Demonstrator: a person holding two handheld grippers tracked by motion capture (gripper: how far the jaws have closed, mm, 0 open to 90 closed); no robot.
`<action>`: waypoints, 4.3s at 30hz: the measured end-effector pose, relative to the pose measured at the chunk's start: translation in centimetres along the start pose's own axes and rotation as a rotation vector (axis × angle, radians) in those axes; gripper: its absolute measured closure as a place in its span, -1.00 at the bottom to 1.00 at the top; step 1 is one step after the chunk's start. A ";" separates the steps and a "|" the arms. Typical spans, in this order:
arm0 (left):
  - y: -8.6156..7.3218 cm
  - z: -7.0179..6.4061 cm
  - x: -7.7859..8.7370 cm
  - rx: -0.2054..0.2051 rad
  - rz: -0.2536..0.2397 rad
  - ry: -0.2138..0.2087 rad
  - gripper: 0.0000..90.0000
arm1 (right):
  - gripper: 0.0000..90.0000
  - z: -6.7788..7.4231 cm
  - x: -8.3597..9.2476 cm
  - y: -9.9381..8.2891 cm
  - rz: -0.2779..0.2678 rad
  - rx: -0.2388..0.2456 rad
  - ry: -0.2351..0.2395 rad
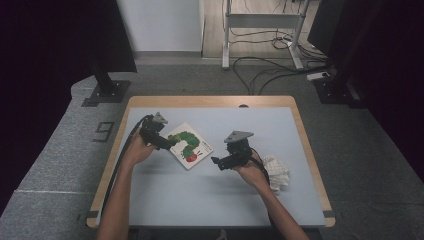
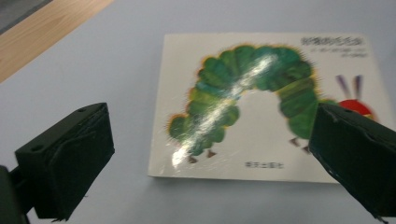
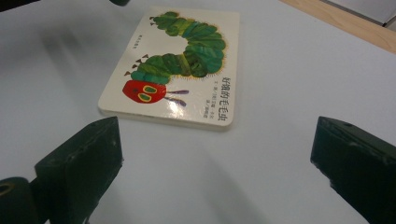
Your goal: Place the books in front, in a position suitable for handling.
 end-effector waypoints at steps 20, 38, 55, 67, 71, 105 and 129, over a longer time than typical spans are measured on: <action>-2.2 1.5 -4.4 0.070 0.026 -0.161 -1.00 | -0.94 0.5 -3.3 -1.0 0.052 0.005 0.026; -2.7 -0.1 -3.9 0.055 0.053 -0.229 -1.00 | -0.92 0.2 -2.6 -2.2 0.037 -0.036 0.059; -4.4 -3.2 -2.7 0.002 0.052 -0.257 -1.00 | -0.92 0.7 -2.6 -3.1 0.056 -0.050 0.085; -4.3 -7.4 -2.0 -0.077 0.057 -0.293 -1.00 | -0.92 0.4 -2.2 -4.0 0.069 -0.076 0.079; -4.0 -7.2 -1.5 -0.093 0.049 -0.253 -1.00 | -0.94 0.0 -2.1 -4.2 0.068 -0.092 0.056; -5.4 -4.4 -2.3 -0.027 -0.003 -0.089 -1.00 | -0.99 -0.8 -2.0 -4.8 0.122 -0.162 0.012; -6.0 -7.0 -1.9 -0.063 -0.071 -0.115 -0.97 | -1.00 -1.8 -2.9 -4.2 0.130 -0.185 -0.026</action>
Point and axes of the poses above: each handheld gripper's, and its own axes: x roughly backward along the jaws, y roughly out of its top, z roughly to its left, the point moved 1 cm from there along -x, roughly forward along the jaws, and after that the axes turned 3 degrees about -x, right-handed, at the moved point
